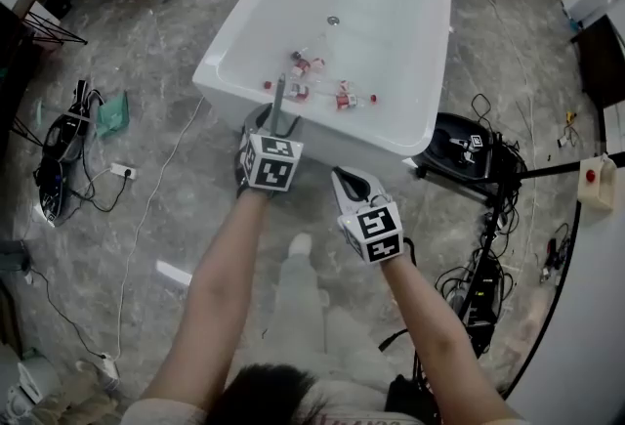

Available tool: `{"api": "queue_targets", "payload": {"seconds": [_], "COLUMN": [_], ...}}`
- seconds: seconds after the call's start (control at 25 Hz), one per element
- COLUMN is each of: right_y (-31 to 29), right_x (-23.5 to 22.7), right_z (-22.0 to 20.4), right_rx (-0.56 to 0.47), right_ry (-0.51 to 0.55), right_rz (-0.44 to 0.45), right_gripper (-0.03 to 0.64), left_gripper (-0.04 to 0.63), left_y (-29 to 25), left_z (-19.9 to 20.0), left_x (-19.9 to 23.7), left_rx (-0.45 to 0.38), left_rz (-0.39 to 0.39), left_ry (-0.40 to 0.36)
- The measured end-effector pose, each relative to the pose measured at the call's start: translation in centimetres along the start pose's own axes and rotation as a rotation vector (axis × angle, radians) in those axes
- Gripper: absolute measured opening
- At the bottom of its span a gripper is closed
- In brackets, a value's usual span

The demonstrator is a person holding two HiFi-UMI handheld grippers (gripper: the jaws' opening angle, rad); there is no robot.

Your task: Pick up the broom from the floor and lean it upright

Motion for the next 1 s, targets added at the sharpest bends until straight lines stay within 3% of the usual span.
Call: {"api": "queue_targets", "payload": {"seconds": [0.12,0.36,0.48,0.76,1.0], "right_y": [2.0,5.2,6.8,10.6,13.8], "right_x": [1.9,5.1,6.5,10.3,13.7], "right_z": [0.0,0.3,0.9,2.3,4.7], "right_rx": [-0.026,-0.080,-0.114,-0.195,-0.281], "right_ry": [0.031,0.091,0.120,0.165,0.177], "right_rz": [0.010,0.008,-0.003,-0.009,0.006], "right_gripper": [0.002,0.003,0.002,0.002,0.002], "left_gripper": [0.222,0.063,0.002,0.000,0.000], "left_y": [3.2,9.7,12.9,21.1,28.4], "left_z": [0.7,1.4,1.4,1.4,2.3], "left_x": [-1.1,-4.1,-5.0,-4.7,-3.3], "left_rx": [-0.028,-0.089,-0.114,-0.180,-0.306], "left_rz": [-0.018,-0.078,-0.113,-0.134,-0.159], "left_ry": [0.006,-0.026,0.007,0.123,0.177]}}
Point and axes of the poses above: the fingertips, and each gripper's own axes: y backward along the fingers, x to its left, z out of its top, the point moved 10 cm from there along y, backward along the fingers, and after that the axes turned 13 degrees about z, right-handed, at the moved point
